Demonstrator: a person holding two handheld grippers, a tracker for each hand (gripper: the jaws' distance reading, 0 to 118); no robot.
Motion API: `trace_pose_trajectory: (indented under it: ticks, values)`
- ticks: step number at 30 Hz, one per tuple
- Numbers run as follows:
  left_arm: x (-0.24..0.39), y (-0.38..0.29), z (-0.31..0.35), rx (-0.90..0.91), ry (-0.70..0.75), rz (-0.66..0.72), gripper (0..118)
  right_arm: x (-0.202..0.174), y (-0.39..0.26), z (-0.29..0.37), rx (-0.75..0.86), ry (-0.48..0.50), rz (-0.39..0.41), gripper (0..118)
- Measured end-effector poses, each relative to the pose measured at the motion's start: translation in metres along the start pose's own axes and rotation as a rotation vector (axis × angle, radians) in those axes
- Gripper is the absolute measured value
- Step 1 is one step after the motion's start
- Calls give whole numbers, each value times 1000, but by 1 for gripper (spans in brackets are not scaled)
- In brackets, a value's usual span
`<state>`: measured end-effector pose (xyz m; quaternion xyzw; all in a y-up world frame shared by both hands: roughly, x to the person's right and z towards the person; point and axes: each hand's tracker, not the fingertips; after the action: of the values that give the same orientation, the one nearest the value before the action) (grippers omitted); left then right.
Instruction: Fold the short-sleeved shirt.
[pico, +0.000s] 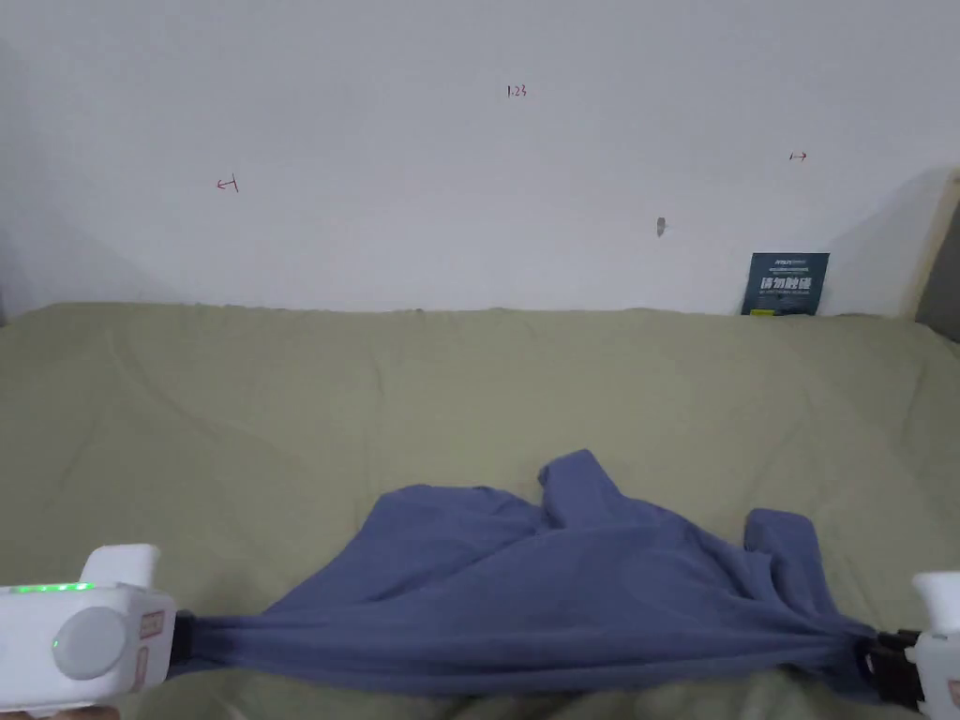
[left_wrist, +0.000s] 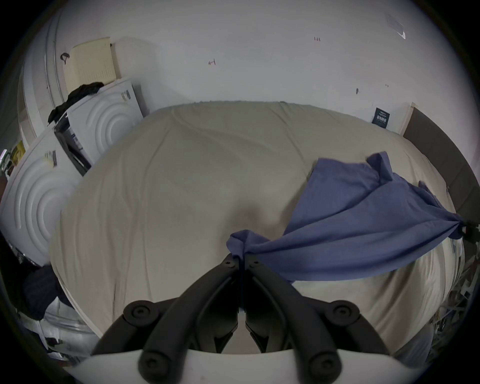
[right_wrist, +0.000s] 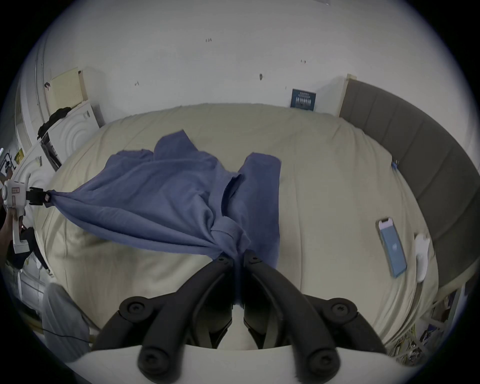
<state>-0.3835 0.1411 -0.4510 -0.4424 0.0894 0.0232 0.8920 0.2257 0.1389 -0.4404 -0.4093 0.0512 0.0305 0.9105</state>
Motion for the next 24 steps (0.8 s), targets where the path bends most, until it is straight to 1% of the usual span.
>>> trace_pose_trajectory:
  ticks: [4,8,14,15,16,17,18,19,20,21,22,24]
  values:
    - [-11,-34,13,-25,-14,28,0,2,-41,6,-41,18,0,7]
    - [-20,-59,20,-41,-23,52,0,1,-69,16,-52,23,-38,7]
    - [-22,-77,15,-71,-35,70,0,-1,-85,10,-87,19,-48,7]
    - [-21,-78,16,-71,-37,70,0,-1,-84,9,-87,18,-48,8]
    - [-21,-78,16,-66,-41,72,0,-1,-83,9,-83,16,-53,14]
    - [-21,-78,16,-59,-55,72,7,-4,-84,11,-74,3,-61,30]
    - [-20,-78,17,-50,-68,70,47,-5,-83,13,-59,-29,-72,65]
    - [-20,-78,19,-41,-67,67,97,-5,-81,15,-60,-38,-80,85]
    - [-20,-78,17,-52,-66,63,118,-5,-79,20,-51,-18,-99,90]
    - [-21,-76,24,-66,-91,70,113,-9,-77,29,-16,-41,-117,90]
    - [-20,-70,36,-17,-67,71,113,-13,-73,37,15,-49,-106,90]
    - [-19,-71,43,2,-80,73,113,-21,-64,51,51,-31,-95,90]
